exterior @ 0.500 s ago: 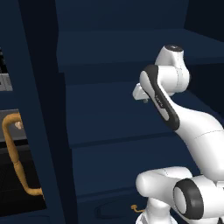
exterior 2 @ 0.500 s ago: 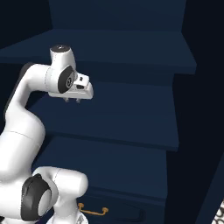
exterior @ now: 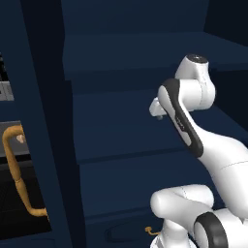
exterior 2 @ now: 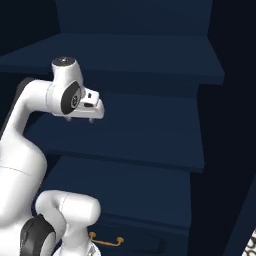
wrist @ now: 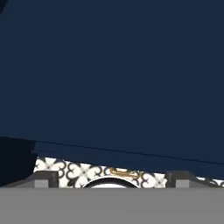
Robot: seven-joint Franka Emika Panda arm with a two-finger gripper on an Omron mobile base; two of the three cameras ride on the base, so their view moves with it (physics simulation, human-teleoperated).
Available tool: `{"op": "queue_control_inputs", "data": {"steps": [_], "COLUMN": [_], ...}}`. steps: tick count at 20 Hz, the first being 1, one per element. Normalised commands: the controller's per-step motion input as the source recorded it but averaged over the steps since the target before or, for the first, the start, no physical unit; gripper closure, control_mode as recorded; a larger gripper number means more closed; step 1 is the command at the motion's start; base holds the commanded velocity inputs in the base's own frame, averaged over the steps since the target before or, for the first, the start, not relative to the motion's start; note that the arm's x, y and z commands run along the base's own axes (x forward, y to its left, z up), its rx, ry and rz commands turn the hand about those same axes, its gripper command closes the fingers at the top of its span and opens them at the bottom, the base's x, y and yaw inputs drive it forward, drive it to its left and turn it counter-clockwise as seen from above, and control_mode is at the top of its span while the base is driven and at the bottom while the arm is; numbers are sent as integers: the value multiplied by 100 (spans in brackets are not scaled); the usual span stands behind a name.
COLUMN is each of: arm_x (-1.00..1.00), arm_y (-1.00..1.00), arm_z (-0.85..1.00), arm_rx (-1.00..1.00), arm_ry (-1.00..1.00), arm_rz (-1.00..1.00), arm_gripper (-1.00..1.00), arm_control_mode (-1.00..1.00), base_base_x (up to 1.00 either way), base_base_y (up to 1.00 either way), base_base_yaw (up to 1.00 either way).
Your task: Pick up the bowls on the counter and stack them on top of one another in the open cabinet. Place the smaller bowl on top of the larger bowl.
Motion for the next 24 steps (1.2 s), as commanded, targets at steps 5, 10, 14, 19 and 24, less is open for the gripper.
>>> {"op": "queue_control_inputs", "data": {"steps": [5, 10, 14, 19, 24], "arm_x": [-45, -42, -25, 0, 0], "arm_y": [0, 0, 0, 0, 1], "arm_z": [0, 0, 0, 0, 0], "arm_rx": [0, -1, 0, 0, 0], "arm_ry": [-2, 5, 8, 7, 0], "arm_rz": [-1, -4, -3, 0, 0], "arm_gripper": [-100, -100, -100, -100, -100], "arm_control_mode": [-100, -100, -100, -100, 100], "base_base_x": [0, 0, 0, 0, -67], "base_base_y": [0, 0, 0, 0, 0], "base_base_yaw": [0, 0, 0, 0, -2]}}
